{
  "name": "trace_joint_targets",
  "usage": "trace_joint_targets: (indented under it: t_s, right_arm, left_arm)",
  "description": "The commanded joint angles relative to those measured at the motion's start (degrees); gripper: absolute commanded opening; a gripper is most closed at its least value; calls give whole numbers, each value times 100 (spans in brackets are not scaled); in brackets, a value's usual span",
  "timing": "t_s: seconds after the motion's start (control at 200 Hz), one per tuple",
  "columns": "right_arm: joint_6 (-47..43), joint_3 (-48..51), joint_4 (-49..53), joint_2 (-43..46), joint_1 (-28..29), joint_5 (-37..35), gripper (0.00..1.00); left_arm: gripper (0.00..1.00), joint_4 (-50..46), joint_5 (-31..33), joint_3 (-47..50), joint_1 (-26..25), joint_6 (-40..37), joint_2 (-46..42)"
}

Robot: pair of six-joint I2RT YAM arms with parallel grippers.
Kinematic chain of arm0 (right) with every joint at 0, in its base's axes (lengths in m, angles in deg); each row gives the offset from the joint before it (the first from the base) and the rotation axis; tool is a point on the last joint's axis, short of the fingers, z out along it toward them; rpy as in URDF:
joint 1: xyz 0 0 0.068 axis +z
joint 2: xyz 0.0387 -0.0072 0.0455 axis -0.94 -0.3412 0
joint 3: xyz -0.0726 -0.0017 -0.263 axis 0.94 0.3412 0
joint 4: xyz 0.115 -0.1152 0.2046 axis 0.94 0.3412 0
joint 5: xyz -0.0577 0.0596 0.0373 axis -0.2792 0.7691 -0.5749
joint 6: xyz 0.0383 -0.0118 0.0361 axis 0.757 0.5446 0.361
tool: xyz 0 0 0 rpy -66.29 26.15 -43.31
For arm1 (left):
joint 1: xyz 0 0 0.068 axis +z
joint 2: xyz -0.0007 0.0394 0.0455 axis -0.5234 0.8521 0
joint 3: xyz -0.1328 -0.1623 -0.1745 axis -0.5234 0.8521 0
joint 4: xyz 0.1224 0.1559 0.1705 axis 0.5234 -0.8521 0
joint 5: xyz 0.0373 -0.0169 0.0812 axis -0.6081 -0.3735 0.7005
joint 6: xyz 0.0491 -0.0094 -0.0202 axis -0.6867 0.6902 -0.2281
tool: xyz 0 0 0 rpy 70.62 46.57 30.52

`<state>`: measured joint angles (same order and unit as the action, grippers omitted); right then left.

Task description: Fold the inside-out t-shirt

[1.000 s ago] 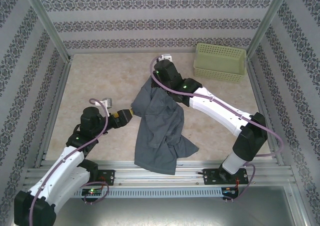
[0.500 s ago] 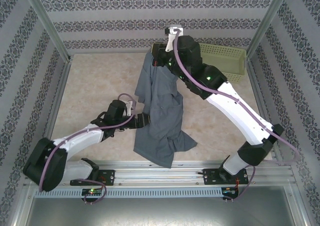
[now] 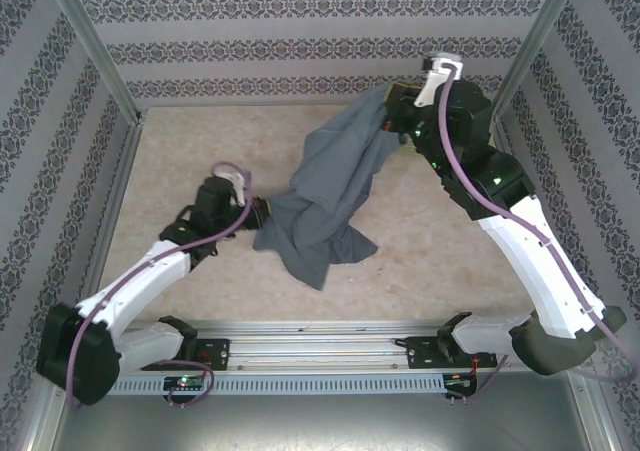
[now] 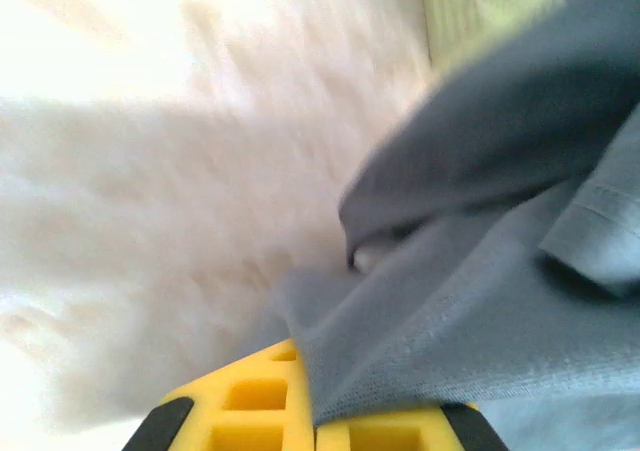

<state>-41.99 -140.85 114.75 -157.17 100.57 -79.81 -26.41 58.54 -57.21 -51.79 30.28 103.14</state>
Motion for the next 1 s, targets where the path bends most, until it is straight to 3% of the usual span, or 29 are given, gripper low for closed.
trace_joint_targets:
  t_s: [0.0, 0.08, 0.185, 0.36, 0.445, 0.654, 0.814, 0.889, 0.994]
  right_arm:
    - [95, 264, 140, 290, -318, 103, 0]
    - [72, 599, 6, 527, -466, 217, 0]
    - [220, 1189, -281, 795, -662, 585, 0]
    - [639, 2366, -350, 918, -866, 762, 0]
    - [975, 3151, -526, 917, -955, 1031, 0]
    - [2040, 4902, -704, 731, -1413, 1998, 19]
    - [2047, 5397, -443, 1000, -1515, 2008, 39]
    - [2011, 5445, -348, 1182, -1534, 1829, 52]
    - [1941, 5334, -239, 1172, -1567, 1731, 56]
  left_arm:
    - [0, -1015, 1210, -895, 489, -238, -610]
    - [0, -1176, 1624, -1404, 536, -555, -859]
    - [0, -1316, 1570, -1748, 532, -675, -994]
    - [0, -1516, 1283, -1128, 536, -397, -1149]
    - [0, -1573, 752, -574, 533, -228, -1020]
    - [1, -2012, -871, 324, 449, -123, 134]
    - [25, -2093, -1028, 848, 175, -17, -576]
    - [44, -2149, -959, 968, 140, 156, -1041]
    - [63, -2440, -125, 892, 149, 256, -1519]
